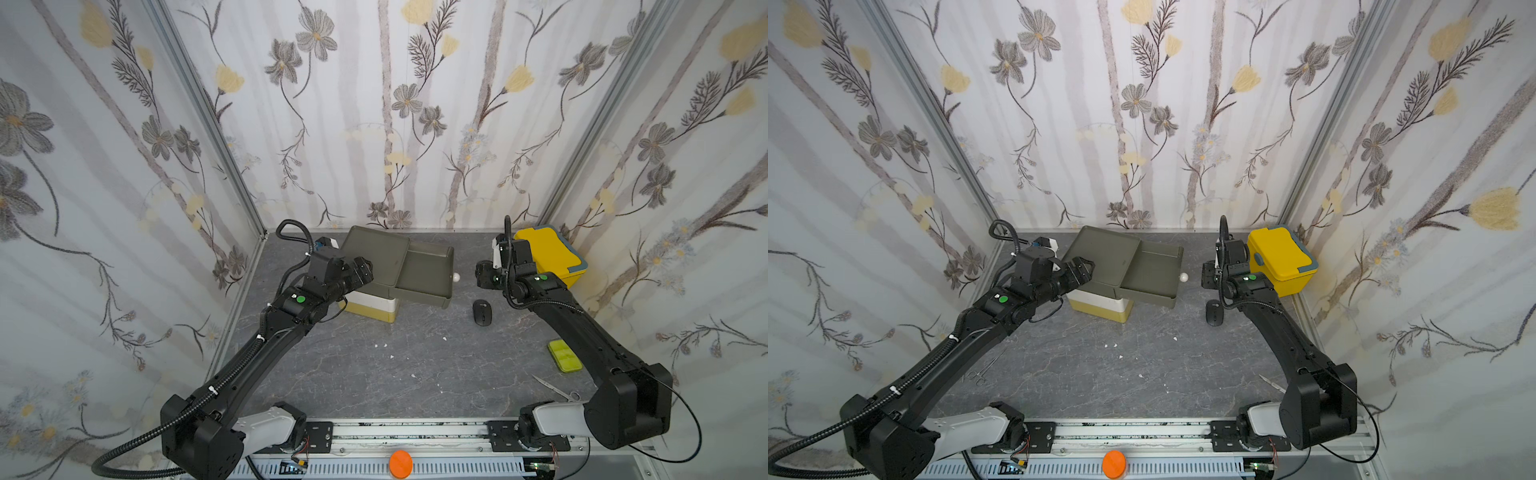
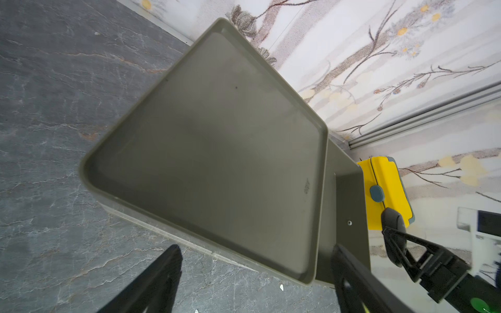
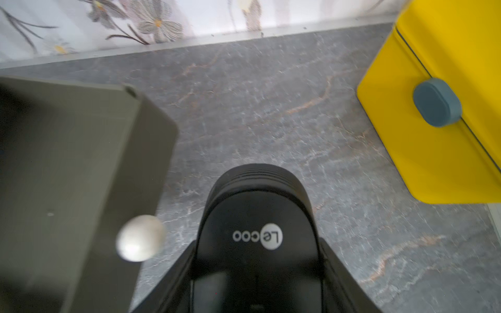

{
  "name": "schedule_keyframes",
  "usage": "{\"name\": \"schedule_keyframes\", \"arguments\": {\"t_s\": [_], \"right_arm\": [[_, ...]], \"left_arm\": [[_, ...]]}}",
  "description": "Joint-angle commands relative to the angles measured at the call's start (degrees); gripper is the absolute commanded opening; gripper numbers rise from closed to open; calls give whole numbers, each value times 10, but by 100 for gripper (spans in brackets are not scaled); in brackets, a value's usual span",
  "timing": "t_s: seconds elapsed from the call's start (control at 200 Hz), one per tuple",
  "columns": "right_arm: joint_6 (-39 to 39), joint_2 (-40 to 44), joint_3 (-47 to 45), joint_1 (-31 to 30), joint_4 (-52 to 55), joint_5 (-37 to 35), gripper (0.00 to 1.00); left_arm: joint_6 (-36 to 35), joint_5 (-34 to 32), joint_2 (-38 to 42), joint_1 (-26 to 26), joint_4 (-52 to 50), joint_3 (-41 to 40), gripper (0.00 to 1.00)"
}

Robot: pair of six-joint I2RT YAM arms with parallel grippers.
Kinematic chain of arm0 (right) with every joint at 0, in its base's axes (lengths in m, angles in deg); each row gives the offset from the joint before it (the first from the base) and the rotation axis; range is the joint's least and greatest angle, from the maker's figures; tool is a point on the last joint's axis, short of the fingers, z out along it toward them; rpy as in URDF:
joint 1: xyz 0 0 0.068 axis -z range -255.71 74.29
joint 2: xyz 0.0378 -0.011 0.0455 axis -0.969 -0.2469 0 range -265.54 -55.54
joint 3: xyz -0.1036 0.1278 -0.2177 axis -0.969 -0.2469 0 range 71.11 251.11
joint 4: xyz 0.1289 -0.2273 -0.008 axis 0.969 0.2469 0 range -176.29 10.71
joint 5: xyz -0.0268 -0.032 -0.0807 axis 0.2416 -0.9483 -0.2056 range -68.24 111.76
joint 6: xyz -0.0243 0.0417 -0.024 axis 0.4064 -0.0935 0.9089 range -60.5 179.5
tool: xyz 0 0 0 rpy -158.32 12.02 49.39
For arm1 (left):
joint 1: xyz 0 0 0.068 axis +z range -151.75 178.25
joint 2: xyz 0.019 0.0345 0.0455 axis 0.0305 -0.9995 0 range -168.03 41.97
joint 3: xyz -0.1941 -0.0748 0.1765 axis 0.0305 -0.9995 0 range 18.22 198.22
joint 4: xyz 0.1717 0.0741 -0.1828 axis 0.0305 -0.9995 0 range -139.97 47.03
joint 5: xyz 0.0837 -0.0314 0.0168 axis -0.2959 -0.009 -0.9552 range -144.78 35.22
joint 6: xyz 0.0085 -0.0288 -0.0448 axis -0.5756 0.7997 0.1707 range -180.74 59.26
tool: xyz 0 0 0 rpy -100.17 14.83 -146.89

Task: Take the mice out of the drawer
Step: Place the mouse at the center of the board.

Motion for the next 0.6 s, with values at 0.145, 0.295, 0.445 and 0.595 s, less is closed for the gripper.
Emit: {"name": "schedule_keyframes", "arguments": {"t_s": [0.145, 0.295, 0.445, 0.595], "right_arm": [[-12, -21, -95, 55, -63, 12, 57], [-19, -39, -118, 85, -82, 22, 57], [-15, -66, -133, 115, -90, 32, 57], [-5, -90, -142, 132, -98, 43, 57]], "left_arm": [[-8, 5, 13, -2, 0, -5, 88], [-11, 1, 16, -2, -3, -6, 88], [-12, 5, 18, -2, 0, -6, 89], [-14, 1, 20, -2, -2, -7, 89]]}}
